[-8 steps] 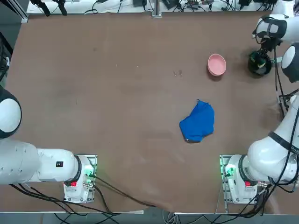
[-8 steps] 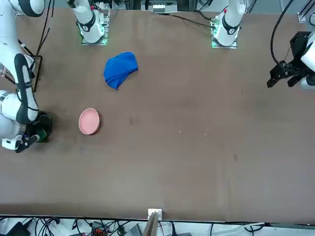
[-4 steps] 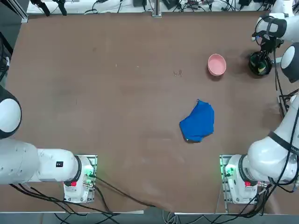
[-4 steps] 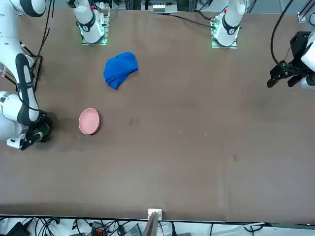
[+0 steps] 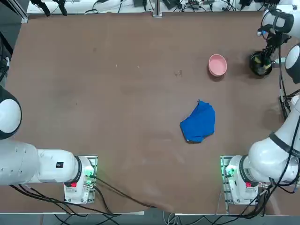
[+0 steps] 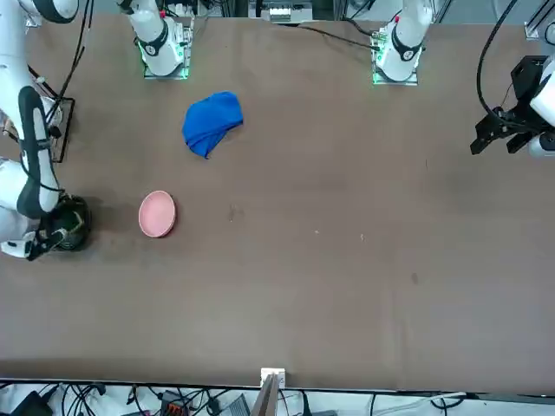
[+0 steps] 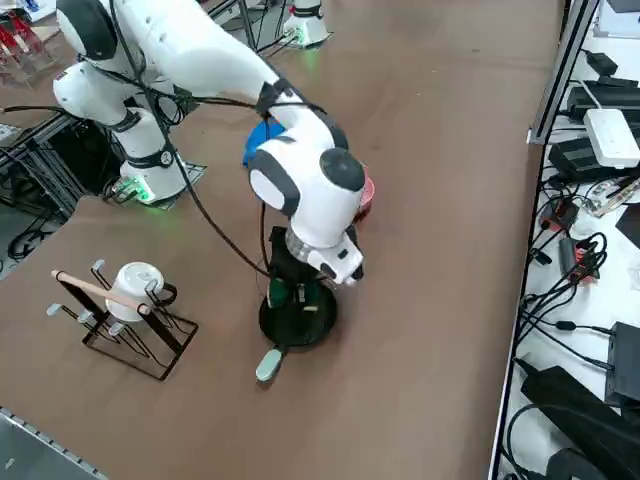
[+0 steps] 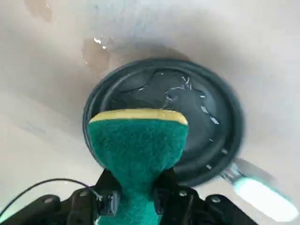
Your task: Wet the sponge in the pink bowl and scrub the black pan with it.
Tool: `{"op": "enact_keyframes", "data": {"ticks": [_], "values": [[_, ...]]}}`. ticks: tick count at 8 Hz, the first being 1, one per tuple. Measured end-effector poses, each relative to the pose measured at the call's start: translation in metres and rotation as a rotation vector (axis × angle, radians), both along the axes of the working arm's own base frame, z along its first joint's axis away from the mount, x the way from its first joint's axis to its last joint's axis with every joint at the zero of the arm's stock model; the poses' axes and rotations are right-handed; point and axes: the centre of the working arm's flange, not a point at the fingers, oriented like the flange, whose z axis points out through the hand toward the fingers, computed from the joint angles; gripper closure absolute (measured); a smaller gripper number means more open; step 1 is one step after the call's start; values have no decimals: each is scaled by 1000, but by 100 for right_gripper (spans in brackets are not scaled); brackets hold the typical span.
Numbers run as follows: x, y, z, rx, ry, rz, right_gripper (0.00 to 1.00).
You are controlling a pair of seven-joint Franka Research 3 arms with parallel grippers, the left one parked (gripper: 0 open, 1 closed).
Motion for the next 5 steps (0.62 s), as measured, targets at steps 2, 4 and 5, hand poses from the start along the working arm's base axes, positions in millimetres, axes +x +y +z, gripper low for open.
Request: {"op": "enact_keyframes", "data": {"ticks": [2,4,5], "values": [[5,5,48,-14,-56,7,62],[10,34,91,-15,-76,39,62],[14,56,109,-10,-84,63,62]]}}
